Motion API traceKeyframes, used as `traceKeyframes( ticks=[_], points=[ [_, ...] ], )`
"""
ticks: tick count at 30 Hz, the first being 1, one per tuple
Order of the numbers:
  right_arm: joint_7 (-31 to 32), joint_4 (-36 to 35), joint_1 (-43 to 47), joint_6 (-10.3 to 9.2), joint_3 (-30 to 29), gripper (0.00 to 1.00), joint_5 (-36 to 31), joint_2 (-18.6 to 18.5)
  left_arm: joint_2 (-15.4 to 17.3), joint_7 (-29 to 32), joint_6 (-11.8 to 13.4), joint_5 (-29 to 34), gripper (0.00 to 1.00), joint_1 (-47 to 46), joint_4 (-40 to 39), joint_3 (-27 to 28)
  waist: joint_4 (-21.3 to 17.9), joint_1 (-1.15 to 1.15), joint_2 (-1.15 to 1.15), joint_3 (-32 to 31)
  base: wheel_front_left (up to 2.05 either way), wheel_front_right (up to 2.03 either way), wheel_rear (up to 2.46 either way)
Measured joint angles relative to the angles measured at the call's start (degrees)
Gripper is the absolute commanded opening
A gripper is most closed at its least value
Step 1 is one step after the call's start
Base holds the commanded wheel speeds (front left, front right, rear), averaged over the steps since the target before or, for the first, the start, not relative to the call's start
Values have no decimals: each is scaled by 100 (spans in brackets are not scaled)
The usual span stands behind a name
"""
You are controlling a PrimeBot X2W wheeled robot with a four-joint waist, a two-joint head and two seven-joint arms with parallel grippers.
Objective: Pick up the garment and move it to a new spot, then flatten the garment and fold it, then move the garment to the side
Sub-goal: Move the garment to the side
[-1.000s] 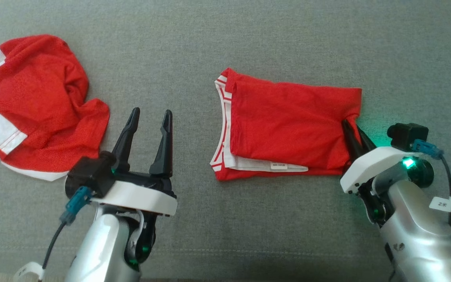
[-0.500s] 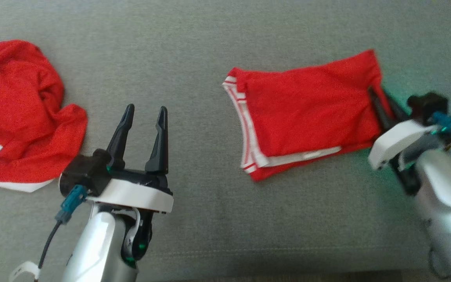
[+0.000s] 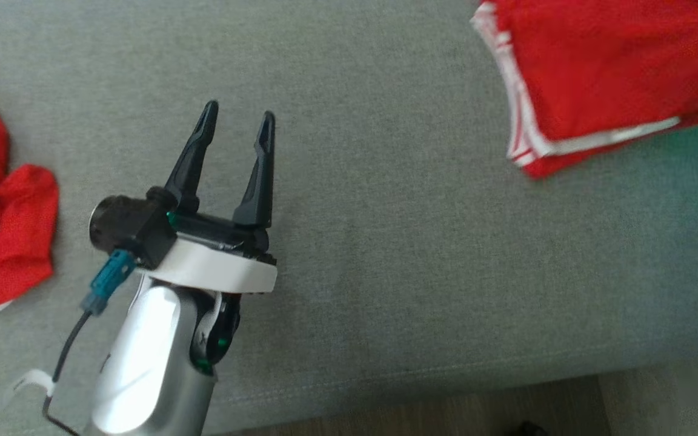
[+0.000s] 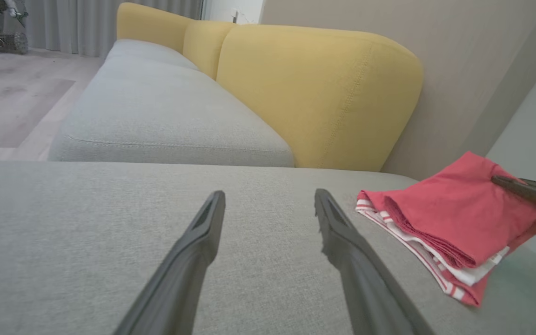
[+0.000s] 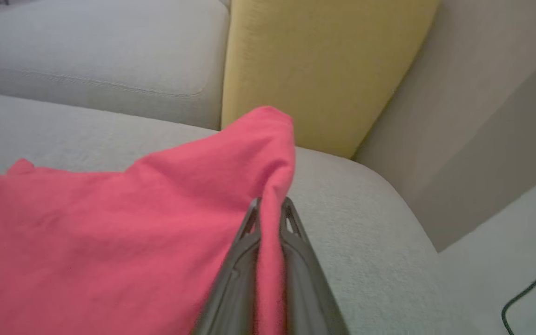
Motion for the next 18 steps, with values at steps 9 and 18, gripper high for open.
traceKeyframes(
  ticks=[9,18],
  points=[
    [181,-1,-200,0,-982,0,-382,-7,-2,0,-9,47,100,-77,-31,-78,-180,0,0,364,0,0,0],
    [194,-134,-215,0,-1257,0,-291,58,-1,0,-52,100,100,-120,-24,-38,-174,-1,0,417,0,0,0]
  ],
)
